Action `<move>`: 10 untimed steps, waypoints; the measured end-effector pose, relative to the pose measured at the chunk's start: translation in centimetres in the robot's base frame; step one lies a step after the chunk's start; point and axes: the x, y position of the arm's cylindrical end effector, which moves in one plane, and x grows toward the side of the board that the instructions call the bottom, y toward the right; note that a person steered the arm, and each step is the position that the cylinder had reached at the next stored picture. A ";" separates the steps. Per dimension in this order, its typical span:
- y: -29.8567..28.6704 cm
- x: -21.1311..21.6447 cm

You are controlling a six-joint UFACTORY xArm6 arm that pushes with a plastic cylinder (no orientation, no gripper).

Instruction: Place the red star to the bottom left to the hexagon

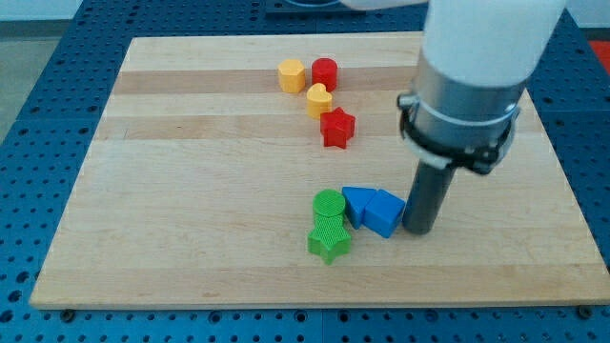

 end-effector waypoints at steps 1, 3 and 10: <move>0.0 -5.5; -6.4 -14.2; -7.1 -9.3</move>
